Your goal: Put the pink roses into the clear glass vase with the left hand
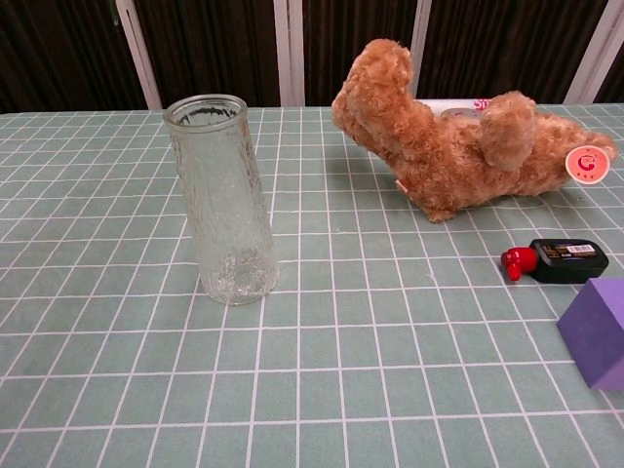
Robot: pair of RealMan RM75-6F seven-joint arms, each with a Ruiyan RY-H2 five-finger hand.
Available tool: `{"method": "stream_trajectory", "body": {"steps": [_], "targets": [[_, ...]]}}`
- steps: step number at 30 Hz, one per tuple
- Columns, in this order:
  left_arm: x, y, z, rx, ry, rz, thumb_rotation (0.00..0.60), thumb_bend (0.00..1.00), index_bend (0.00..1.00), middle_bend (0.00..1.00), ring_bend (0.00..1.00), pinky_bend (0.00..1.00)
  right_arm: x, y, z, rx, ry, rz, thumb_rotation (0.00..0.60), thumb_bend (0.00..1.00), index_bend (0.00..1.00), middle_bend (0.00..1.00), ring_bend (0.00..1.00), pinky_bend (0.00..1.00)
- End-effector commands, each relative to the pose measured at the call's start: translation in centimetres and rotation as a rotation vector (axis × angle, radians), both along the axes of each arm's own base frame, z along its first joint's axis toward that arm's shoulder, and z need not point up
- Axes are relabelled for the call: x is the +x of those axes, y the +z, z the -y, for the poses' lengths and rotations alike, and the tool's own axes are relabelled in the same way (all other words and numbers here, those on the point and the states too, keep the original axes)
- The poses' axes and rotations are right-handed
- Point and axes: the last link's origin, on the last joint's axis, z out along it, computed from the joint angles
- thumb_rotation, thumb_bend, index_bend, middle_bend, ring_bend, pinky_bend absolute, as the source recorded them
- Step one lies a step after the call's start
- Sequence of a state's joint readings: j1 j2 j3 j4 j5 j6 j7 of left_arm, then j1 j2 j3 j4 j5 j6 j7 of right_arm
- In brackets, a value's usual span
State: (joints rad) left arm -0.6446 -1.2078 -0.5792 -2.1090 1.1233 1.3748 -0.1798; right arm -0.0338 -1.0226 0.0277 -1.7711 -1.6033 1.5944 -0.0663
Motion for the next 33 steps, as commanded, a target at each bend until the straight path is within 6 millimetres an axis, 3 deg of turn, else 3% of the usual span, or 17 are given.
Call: {"method": "stream_trajectory", "body": {"steps": [1, 13, 33], "targets": [[1.6, -0.1, 0.9, -0.033, -0.032, 0.085, 0.6, 0.46, 0.38, 0.41, 0.34, 0.48, 0.0, 0.0, 0.0, 0.001, -0.001, 0.001, 0.6, 0.22, 0.15, 0.06, 0.0, 0.0], [4.2, -3.5, 2.5, -0.184, -0.048, 0.079, 0.6, 0.45, 0.38, 0.41, 0.34, 0.48, -0.1, 0.5, -0.1, -0.025, -0.005, 0.016, 0.6, 0.22, 0.15, 0.06, 0.0, 0.0], [2.5, -6.3, 1.9, -0.234, 0.019, 0.014, 0.6, 0.45, 0.38, 0.4, 0.34, 0.48, -0.2, 0.8, -0.1, -0.042, -0.009, 0.028, 0.6, 0.22, 0.15, 0.05, 0.0, 0.0]]}}
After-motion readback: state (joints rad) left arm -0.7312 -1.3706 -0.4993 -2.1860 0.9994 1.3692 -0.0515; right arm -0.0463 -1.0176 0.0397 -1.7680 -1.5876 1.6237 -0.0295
